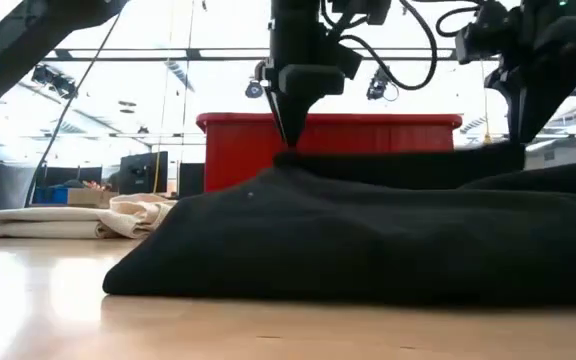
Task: Fold Laundry from Bin
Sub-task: Fold the black shirt
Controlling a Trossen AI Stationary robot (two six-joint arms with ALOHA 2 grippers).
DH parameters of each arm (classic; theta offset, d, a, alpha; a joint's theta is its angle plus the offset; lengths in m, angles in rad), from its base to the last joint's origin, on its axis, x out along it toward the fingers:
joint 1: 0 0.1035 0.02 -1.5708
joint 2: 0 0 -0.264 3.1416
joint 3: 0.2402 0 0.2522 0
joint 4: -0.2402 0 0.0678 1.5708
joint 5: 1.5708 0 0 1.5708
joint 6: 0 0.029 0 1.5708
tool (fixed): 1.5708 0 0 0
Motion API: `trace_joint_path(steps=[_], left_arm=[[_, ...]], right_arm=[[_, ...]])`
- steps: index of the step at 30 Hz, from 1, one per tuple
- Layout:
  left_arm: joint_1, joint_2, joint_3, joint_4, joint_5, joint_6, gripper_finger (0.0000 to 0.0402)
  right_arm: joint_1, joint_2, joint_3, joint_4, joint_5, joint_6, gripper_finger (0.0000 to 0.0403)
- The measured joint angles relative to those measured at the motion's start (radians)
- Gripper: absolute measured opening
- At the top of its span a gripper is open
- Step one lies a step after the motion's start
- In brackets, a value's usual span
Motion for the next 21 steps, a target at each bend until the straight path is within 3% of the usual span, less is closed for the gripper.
trace_joint_path(steps=[5, 8, 13, 17, 21], left_arm=[[0.023, -0.04, 0.0, 0.004, -0.008, -0.001, 0.0239], [0.023, -0.089, 0.003, 0.011, -0.009, -0.02, 0.0273], [-0.028, -0.142, 0.003, 0.079, 0.121, -0.022, 0.028], [-0.135, -0.132, 0.002, 0.142, 0.246, 0.003, 0.027], [-0.27, -0.094, 0.002, 0.225, 0.256, 0.042, 0.0257]], right_arm=[[-0.042, -0.018, 0.043, -0.066, 0.007, -0.029, 0.0184], [-0.06, -0.05, 0.086, -0.12, 0.041, -0.027, 0.0204], [-0.058, -0.136, 0.112, -0.062, -0.069, 0.014, 0.0208], [0.027, -0.204, 0.039, 0.138, -0.123, 0.124, 0.0207], [0.146, -0.236, -0.067, 0.366, -0.115, 0.231, 0.0207]])
